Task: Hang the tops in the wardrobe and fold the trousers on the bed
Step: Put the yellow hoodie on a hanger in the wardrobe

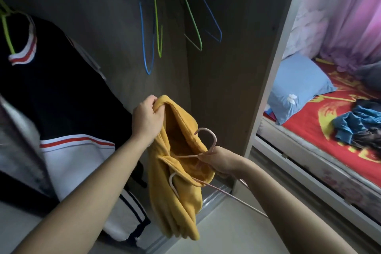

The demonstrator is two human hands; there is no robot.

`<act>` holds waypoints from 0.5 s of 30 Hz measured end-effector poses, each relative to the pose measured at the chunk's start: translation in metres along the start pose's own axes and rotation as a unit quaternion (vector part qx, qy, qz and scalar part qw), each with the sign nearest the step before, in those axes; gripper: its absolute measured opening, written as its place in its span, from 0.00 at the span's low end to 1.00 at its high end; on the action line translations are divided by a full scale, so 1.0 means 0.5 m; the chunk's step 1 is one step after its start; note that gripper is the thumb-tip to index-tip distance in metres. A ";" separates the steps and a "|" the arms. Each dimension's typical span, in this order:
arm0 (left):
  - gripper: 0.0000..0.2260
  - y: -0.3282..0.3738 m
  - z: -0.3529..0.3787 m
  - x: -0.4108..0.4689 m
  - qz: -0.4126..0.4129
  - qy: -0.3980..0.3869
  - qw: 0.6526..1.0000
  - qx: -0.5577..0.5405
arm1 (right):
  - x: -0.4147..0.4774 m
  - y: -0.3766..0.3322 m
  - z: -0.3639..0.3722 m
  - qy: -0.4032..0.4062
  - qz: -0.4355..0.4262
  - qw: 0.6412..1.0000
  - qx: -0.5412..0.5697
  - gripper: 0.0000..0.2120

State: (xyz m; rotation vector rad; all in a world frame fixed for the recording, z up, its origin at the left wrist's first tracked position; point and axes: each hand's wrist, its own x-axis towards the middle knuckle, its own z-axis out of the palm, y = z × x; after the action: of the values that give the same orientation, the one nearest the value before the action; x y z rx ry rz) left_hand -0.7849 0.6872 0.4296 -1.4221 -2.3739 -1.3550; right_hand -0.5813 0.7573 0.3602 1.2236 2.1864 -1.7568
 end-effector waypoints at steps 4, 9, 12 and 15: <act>0.07 0.014 0.034 -0.027 0.044 -0.090 0.993 -0.068 | 0.002 -0.023 0.010 0.110 -0.123 0.986 0.033 0.16; 0.08 0.022 0.038 -0.024 0.038 -0.128 0.970 -0.203 | 0.002 -0.015 0.011 0.200 -0.118 0.968 0.093 0.17; 0.10 -0.012 0.028 -0.025 0.048 -0.206 0.967 -0.144 | -0.008 -0.025 -0.021 0.233 -0.139 0.942 0.196 0.16; 0.13 -0.055 0.031 -0.046 0.004 -0.287 0.955 -0.070 | -0.026 -0.038 -0.045 0.239 -0.200 0.916 0.252 0.17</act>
State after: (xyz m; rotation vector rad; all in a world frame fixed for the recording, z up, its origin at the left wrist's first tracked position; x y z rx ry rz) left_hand -0.7864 0.6771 0.3919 -2.1054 -2.6227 -1.2566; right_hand -0.5753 0.7693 0.3894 1.5242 2.4638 -2.5402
